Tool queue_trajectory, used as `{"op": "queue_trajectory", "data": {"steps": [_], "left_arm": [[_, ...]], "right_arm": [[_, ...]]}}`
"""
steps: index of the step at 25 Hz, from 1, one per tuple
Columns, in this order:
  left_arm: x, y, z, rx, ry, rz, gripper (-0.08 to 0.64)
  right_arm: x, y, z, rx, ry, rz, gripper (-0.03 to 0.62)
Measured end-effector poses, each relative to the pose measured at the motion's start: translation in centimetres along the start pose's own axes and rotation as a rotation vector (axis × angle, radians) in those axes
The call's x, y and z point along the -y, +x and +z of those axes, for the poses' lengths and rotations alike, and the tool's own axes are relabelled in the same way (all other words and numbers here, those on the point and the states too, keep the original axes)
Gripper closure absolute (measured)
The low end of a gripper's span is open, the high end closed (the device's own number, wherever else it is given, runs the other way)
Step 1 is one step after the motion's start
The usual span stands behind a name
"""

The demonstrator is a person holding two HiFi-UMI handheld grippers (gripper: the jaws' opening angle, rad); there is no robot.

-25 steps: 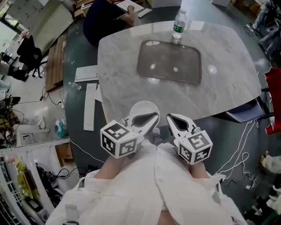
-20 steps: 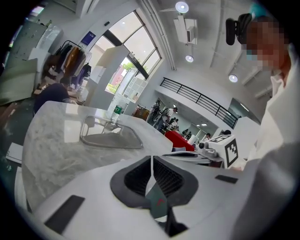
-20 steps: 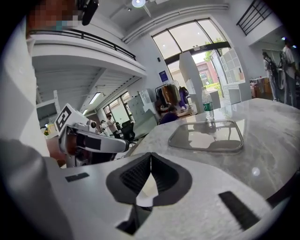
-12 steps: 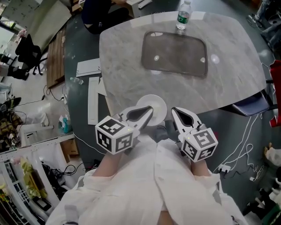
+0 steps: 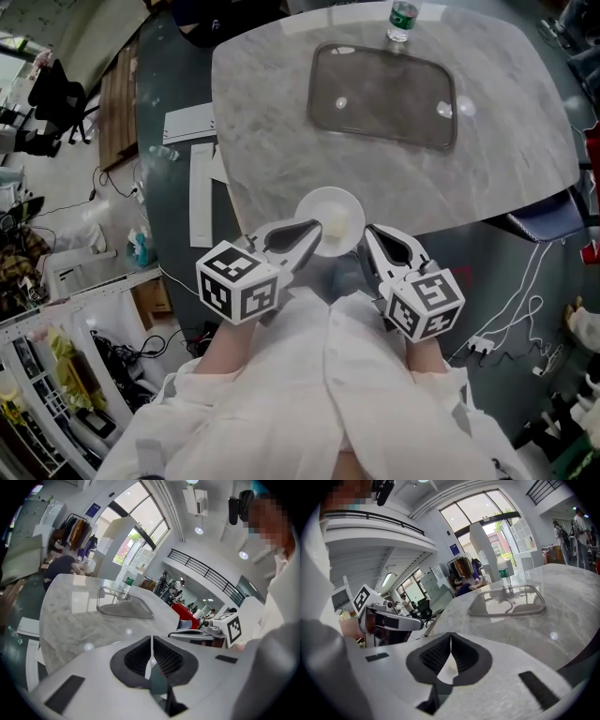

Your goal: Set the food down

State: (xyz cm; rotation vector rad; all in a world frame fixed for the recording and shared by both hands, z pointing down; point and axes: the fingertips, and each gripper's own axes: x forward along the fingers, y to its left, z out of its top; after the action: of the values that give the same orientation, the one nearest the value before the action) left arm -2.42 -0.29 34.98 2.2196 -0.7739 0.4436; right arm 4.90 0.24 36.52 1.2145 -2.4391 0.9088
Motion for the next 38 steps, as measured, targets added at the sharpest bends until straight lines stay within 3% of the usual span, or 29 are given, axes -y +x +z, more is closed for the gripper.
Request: {"op": "queue_trajectory", "data": {"steps": [11, 24, 30, 38], "left_arm": [[-4.2, -0.1, -3.8, -0.037, -0.143, 0.089, 0.534], [-6.8, 0.7, -11.3, -0.189, -0.266, 0.125, 0.534], [-7.2, 0.9, -12.7, -0.177, -0.323, 0.114, 0.534], [-8.5, 1.1, -13.4, -0.16, -0.355, 0.14, 0.534]], "right_arm": [[0.4, 1.6, -3.7, -0.106, 0.058, -0.012, 0.589], [-0.5, 3.1, -8.7, -0.241, 0.105, 0.001, 0.589], [0.8, 3.2, -10.2, -0.253, 0.167, -0.054, 0.589], [0.3, 3.7, -12.0, -0.269, 0.226, -0.053, 0.588]]}}
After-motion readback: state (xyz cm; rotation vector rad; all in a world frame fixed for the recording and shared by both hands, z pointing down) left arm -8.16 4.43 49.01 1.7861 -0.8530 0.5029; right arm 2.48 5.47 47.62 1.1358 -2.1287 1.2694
